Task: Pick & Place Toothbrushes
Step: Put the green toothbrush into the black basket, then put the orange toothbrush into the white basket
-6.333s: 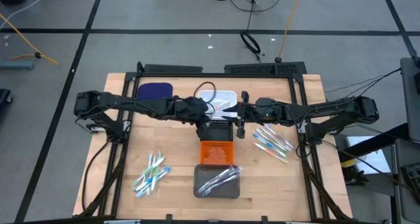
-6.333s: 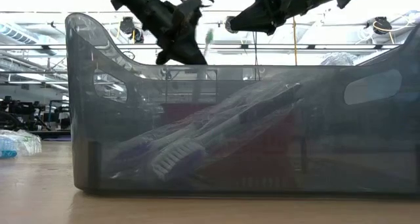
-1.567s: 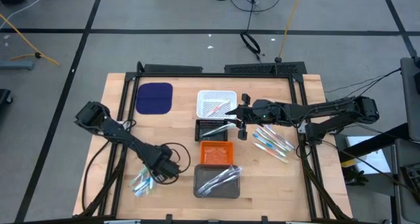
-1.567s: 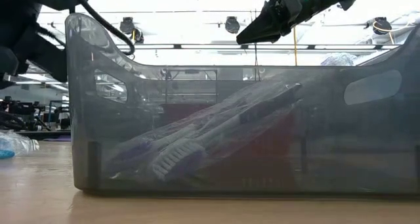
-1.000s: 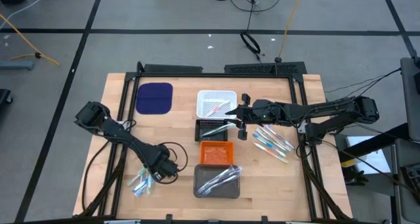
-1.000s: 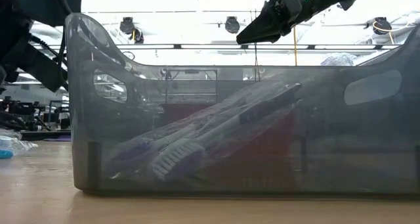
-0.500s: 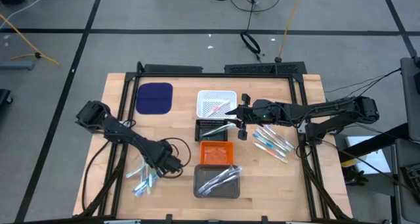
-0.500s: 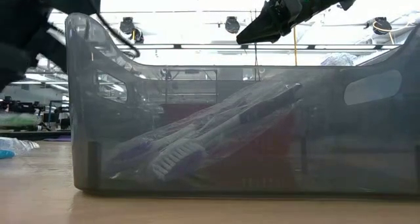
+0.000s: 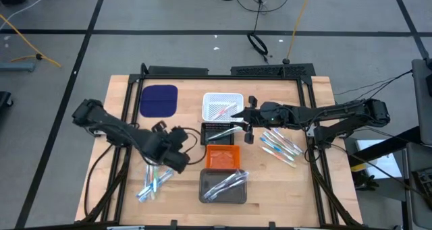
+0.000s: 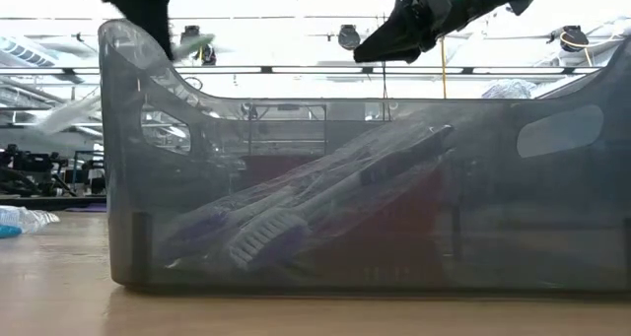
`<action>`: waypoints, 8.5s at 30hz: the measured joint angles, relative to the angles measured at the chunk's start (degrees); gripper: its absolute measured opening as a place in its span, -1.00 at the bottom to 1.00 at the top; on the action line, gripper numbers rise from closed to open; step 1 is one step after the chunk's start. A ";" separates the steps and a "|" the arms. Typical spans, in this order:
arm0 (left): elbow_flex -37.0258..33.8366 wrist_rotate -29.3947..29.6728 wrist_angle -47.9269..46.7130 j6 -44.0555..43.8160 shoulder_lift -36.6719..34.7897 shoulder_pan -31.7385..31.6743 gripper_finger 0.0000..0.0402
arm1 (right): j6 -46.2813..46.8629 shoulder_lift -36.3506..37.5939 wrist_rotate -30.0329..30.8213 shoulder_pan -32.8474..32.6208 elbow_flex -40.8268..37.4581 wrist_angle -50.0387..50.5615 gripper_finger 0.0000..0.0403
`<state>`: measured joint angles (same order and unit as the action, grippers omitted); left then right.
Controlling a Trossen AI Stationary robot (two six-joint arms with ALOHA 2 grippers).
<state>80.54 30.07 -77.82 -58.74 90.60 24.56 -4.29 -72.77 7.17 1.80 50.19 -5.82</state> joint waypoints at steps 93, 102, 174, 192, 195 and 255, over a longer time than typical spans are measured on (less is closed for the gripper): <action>-5.43 9.08 44.76 54.02 -11.62 -11.26 -0.39 | 4.87 -8.04 -1.04 -2.19 -20.39 -59.93 -0.92; -5.43 9.05 44.94 53.48 -11.62 -11.52 -0.39 | 6.64 -22.36 -1.32 -1.53 -18.80 -74.21 -0.92; -5.48 8.89 44.80 52.45 -11.42 -11.52 -0.39 | 21.03 10.76 -1.41 -11.91 -14.95 11.64 -0.10; -5.48 8.89 44.82 52.33 -11.42 -11.52 -0.39 | 38.77 7.74 -1.05 -19.56 -14.95 34.29 -0.15; -5.48 8.89 44.82 52.32 -11.42 -11.52 -0.39 | 38.70 5.52 -0.89 -19.56 -14.95 34.78 -0.15; -5.48 8.80 47.22 51.14 -11.40 -11.52 -0.39 | 2.93 17.66 18.37 -19.40 -12.11 -5.51 -0.93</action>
<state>75.07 38.87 -30.59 -7.60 79.20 13.04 -1.36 -55.11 25.54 -17.60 38.09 -11.34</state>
